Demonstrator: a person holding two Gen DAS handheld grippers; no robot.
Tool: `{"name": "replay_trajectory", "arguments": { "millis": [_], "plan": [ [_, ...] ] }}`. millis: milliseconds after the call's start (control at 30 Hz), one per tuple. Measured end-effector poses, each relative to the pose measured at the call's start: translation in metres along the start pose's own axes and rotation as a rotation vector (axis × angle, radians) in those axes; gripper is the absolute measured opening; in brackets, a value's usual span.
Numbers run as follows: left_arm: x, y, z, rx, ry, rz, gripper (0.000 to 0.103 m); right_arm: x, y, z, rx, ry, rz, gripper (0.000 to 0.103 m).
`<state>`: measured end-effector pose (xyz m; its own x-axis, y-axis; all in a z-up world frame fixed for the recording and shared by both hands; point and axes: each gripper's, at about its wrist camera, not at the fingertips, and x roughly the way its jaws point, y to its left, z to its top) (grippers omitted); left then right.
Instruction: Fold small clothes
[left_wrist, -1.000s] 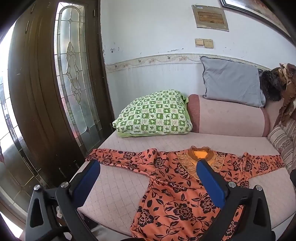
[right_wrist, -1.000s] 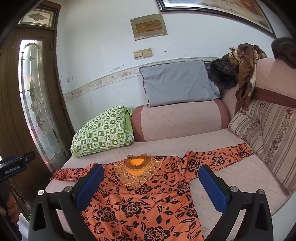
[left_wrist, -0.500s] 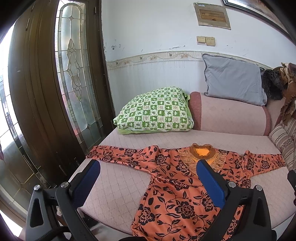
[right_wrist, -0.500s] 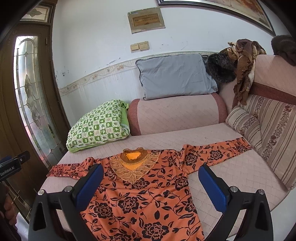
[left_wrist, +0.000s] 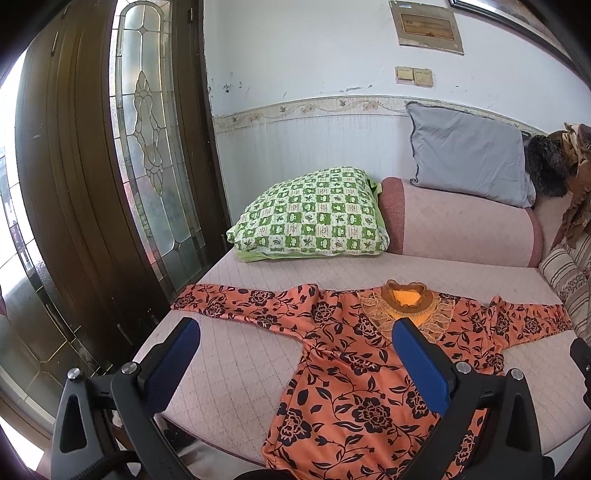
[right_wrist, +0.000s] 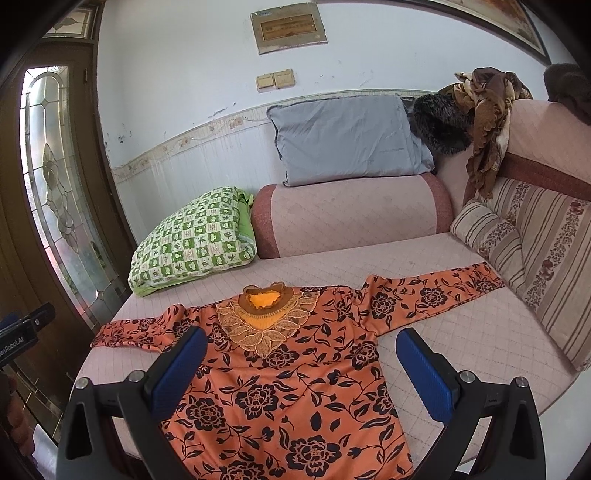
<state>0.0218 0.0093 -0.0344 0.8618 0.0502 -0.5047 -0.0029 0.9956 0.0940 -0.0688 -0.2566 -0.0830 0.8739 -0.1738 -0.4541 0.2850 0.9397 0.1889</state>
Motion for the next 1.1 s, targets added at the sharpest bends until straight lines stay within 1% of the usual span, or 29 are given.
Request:
{"name": "replay_trajectory", "arguments": {
  "millis": [333,700,1100],
  "plan": [
    [0.005,0.002,-0.004,-0.002,0.016,0.003,0.103,0.011,0.001,-0.002,0.016,0.039,-0.008,0.103],
    [0.011,0.005,-0.007,-0.009,0.034,-0.001,0.103,0.016,0.004,-0.006,0.016,0.057,-0.008,0.103],
    [0.013,0.007,-0.009,-0.012,0.036,-0.001,0.103,0.018,0.006,-0.006,0.014,0.06,-0.008,0.103]
  ]
}}
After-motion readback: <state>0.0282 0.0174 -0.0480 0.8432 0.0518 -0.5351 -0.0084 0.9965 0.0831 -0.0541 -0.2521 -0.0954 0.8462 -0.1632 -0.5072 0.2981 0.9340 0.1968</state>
